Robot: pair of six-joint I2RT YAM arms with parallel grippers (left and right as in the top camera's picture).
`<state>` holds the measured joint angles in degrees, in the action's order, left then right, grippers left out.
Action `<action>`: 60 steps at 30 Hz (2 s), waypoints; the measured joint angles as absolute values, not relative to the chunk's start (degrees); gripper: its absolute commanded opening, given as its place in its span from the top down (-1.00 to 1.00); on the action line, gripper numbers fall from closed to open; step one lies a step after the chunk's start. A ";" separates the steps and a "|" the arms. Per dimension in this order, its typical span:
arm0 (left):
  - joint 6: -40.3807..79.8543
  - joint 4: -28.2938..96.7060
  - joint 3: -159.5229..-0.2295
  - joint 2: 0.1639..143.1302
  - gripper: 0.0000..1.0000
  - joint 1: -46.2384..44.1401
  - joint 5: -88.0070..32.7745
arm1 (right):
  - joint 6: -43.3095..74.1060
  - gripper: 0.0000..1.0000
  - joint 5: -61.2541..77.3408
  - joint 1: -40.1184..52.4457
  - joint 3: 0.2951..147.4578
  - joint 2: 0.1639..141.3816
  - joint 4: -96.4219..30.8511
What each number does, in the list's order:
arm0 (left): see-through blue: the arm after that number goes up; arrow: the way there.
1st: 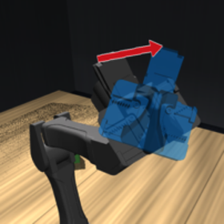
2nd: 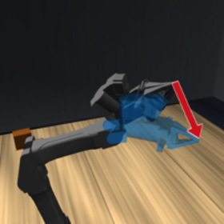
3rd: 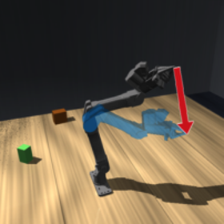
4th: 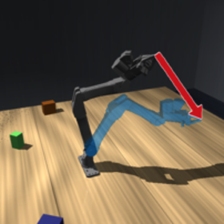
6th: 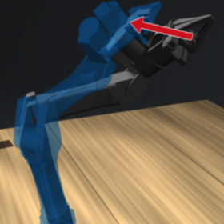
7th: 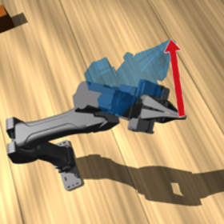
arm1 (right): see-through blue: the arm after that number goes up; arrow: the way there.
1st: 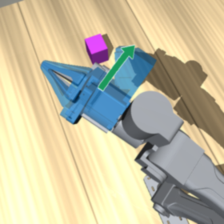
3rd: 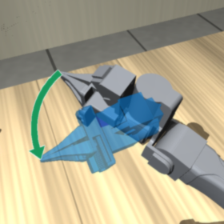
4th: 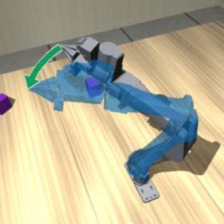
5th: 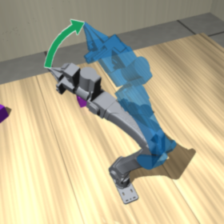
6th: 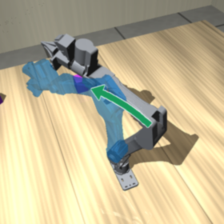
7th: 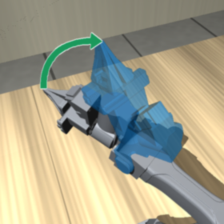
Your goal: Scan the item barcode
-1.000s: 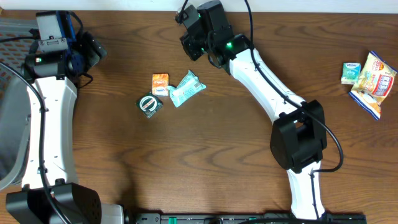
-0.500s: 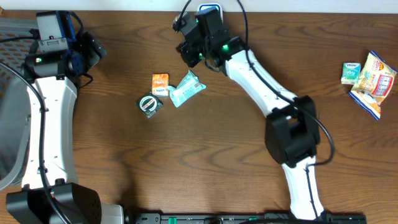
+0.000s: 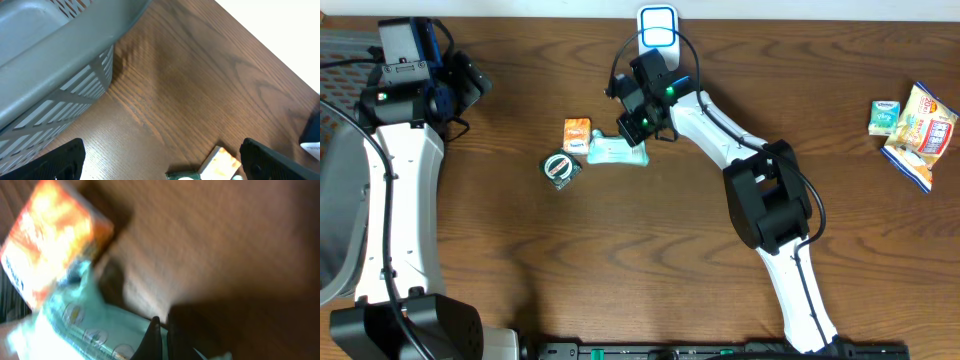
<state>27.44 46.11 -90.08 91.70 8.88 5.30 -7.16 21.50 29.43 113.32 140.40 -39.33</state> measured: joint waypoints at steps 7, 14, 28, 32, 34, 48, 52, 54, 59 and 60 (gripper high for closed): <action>27.44 46.11 -90.08 91.70 -0.96 8.88 5.30 | -8.03 0.77 19.64 28.84 113.01 133.75 -55.20; 27.44 46.11 -90.08 91.70 -0.95 8.88 5.30 | -11.11 0.27 18.83 27.35 113.60 122.41 -54.13; 27.44 46.11 -90.08 91.70 -0.96 8.88 5.30 | -15.33 -0.70 29.63 26.92 113.69 137.75 -51.77; 27.44 46.13 -90.08 91.70 -0.96 8.88 5.30 | -15.73 -0.56 34.81 26.89 113.65 139.26 -52.03; 27.44 46.11 -90.08 91.70 -0.96 8.88 5.30 | -15.86 -0.38 36.25 26.92 113.65 139.59 -52.51; 27.44 46.11 -90.08 91.70 -0.96 8.88 5.30 | -15.14 0.98 38.68 28.53 113.60 140.25 -52.77; 27.44 46.11 -90.08 91.70 -0.96 8.88 5.30 | -12.88 0.98 39.05 27.59 114.02 140.25 -52.86; 27.44 46.11 -90.08 91.70 -0.96 8.88 5.30 | -12.08 0.98 39.68 26.22 114.74 140.20 -52.95; 27.44 46.11 -90.08 91.70 -0.96 8.88 5.30 | -10.98 0.98 43.07 18.65 115.46 136.86 -51.13; 27.44 46.11 -90.08 91.70 -0.96 8.88 5.30 | -10.85 0.98 43.72 16.69 115.46 135.39 -50.37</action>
